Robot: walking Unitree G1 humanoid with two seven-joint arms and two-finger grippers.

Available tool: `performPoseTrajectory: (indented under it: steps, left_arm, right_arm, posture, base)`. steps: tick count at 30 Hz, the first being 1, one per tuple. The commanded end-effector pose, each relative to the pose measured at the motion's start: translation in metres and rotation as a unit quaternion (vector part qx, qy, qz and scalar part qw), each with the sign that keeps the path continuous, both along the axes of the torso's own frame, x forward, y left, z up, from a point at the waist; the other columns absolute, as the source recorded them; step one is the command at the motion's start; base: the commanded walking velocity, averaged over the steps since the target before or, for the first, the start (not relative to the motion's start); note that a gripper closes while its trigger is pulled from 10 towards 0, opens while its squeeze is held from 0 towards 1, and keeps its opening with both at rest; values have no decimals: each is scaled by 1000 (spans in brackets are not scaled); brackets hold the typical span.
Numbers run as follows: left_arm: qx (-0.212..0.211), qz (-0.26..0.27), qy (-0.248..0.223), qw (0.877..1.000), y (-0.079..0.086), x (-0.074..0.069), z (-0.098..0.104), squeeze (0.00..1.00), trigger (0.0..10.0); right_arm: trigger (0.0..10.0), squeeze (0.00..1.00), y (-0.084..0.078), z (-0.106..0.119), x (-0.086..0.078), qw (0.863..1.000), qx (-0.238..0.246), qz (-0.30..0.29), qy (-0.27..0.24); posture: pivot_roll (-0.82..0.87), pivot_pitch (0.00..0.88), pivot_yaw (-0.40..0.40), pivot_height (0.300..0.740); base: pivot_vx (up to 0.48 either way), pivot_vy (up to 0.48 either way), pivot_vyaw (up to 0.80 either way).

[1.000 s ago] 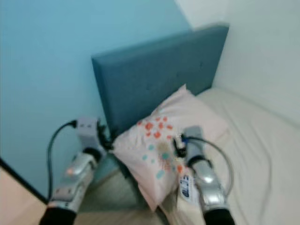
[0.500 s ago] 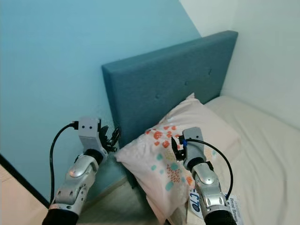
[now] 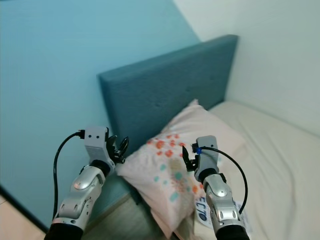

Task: Clean up the room

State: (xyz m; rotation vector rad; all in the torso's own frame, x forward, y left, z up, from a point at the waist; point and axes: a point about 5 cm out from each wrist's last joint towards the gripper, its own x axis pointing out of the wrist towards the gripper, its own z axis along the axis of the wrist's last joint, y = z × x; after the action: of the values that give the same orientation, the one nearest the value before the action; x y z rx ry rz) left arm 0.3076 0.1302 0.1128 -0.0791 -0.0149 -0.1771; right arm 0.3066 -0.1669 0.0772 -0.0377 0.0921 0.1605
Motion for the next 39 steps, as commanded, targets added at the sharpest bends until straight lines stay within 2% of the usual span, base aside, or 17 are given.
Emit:
performPoseTrajectory:
  steps: [1, 7, 20, 39]
  left_arm:
    - [4, -4, 7, 1000, -1, 1, -2, 0, 10000]
    - [13, -4, 0, 1000, -2, 3, -2, 0, 10000]
    - [18, -16, -1, 1000, -1, 3, -4, 0, 10000]
    - [17, -3, -10, 1000, 1, 5, -3, 0, 10000]
  right_arm:
    - [10000, 0, -1, -1, -1, 1000, 9, -4, 5]
    - [10000, 0, 0, -4, -1, 999, 35, -1, 27]
    - [10000, 0, -11, -9, -1, 998, 13, -26, 54]
    - [10000, 0, -16, -11, -4, 997, 13, -34, 70]
  posture:
    - [-16, 0, -7, 740]
    - [-18, 0, -6, 740]
    - [-20, 0, -4, 740]
    - [-24, 0, 2, 740]
  base:
    - [0, 0, -800]
    - [0, 0, -800]
    - [0, 0, -800]
    - [0, 0, -800]
